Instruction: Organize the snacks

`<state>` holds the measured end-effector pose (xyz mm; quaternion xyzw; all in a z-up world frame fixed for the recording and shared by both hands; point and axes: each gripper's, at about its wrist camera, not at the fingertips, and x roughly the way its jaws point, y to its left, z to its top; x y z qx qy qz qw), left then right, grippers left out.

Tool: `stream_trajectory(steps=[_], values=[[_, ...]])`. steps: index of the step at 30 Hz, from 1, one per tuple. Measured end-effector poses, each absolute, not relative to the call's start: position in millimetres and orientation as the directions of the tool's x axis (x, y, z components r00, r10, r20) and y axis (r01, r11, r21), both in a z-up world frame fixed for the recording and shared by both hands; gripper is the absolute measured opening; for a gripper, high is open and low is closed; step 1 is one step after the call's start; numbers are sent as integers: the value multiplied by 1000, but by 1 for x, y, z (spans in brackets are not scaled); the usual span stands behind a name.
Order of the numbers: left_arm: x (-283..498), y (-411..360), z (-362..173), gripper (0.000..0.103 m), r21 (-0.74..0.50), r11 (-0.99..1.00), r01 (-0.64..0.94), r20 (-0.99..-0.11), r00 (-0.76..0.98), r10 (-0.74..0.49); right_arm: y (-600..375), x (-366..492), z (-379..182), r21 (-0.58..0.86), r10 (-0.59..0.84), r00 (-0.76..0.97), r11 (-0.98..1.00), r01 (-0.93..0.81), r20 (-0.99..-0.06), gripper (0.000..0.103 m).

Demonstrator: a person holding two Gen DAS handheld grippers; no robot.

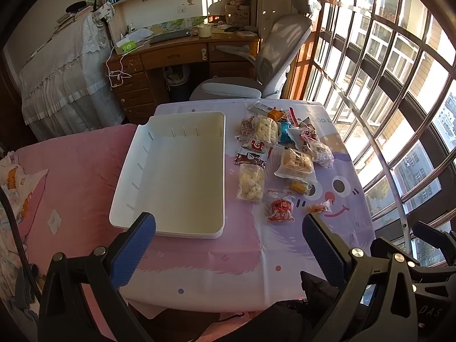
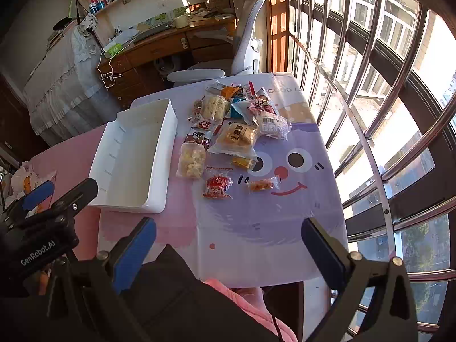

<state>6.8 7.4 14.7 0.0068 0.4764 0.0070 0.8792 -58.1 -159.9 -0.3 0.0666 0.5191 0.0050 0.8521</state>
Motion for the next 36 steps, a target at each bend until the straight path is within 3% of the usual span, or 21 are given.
stream_trajectory(steps=[21,31,36], values=[[24,38,-6,102,-56,994,99,-851,516,-99,-144,-72,-7,121,40,536,986,117,-843,96],[43,18,-22,102,-30,980,197,-852,508,-128,-144,-73,-18,-107,-157,627,987,117,-763,96],[51,-1,-32,102,-10,973,230,-856,501,-128,-148,-67,-31,-160,-150,641,986,42,-753,96]])
